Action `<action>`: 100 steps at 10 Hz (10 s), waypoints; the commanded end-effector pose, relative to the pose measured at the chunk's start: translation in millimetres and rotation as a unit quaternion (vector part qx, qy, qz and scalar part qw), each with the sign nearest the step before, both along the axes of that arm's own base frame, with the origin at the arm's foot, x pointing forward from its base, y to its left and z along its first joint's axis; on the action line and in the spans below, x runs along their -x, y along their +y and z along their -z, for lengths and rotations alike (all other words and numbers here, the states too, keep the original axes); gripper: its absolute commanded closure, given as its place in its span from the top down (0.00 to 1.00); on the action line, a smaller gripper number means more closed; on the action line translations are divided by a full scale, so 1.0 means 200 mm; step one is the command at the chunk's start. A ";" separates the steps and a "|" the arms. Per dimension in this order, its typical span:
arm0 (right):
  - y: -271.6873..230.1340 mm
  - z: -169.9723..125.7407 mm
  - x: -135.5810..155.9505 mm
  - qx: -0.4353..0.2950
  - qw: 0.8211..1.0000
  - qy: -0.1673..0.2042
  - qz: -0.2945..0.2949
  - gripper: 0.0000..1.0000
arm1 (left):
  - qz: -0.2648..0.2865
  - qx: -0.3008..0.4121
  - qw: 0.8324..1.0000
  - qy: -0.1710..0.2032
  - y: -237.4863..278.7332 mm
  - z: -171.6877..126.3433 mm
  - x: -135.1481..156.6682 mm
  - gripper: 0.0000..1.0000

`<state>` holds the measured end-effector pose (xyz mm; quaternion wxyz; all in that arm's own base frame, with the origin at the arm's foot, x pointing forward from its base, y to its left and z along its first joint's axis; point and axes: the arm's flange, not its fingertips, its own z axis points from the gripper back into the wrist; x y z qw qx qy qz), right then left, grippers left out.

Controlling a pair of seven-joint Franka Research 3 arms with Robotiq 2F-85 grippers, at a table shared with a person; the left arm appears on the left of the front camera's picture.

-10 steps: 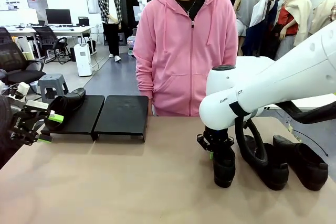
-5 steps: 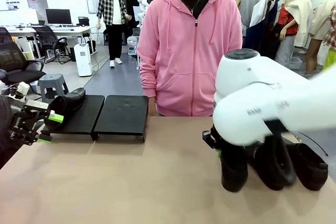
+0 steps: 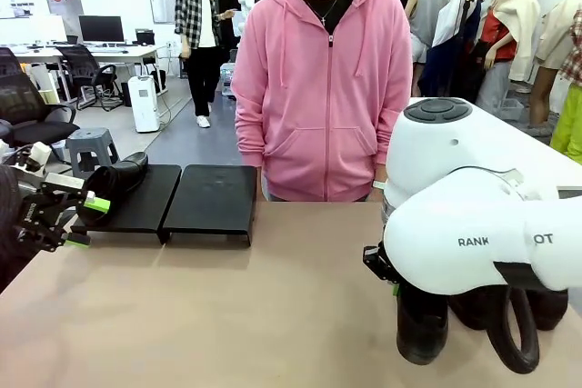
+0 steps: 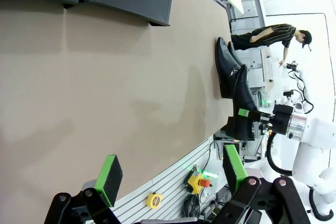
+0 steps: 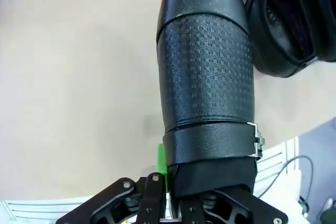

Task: Organize the shoes by placing them on the stand.
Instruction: Pick up one Shoe and place it in the middle of the table, then place the Shoe from the middle of the table onto the Shoes Stand.

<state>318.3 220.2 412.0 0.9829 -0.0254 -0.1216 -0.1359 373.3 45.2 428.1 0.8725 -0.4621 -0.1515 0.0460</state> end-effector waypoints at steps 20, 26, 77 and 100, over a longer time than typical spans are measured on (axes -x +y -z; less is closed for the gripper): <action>1.21 0.18 -0.08 -0.013 0.991 -0.043 -0.126 1.00 | 0.002 0.011 1.000 -0.013 -0.01 0.02 0.02 1.00; -0.02 -0.41 0.19 -0.100 0.978 0.010 -0.183 1.00 | 0.002 0.011 1.000 -0.013 -0.01 0.02 0.02 1.00; -1.32 -0.56 0.28 -0.348 0.936 0.030 -0.048 1.00 | 0.028 -0.421 0.895 0.141 -1.75 0.44 -0.04 0.00; -1.32 -0.56 0.28 -0.348 0.936 0.030 -0.048 1.00 | 0.086 -0.423 0.898 -0.085 -0.29 -0.62 0.17 0.00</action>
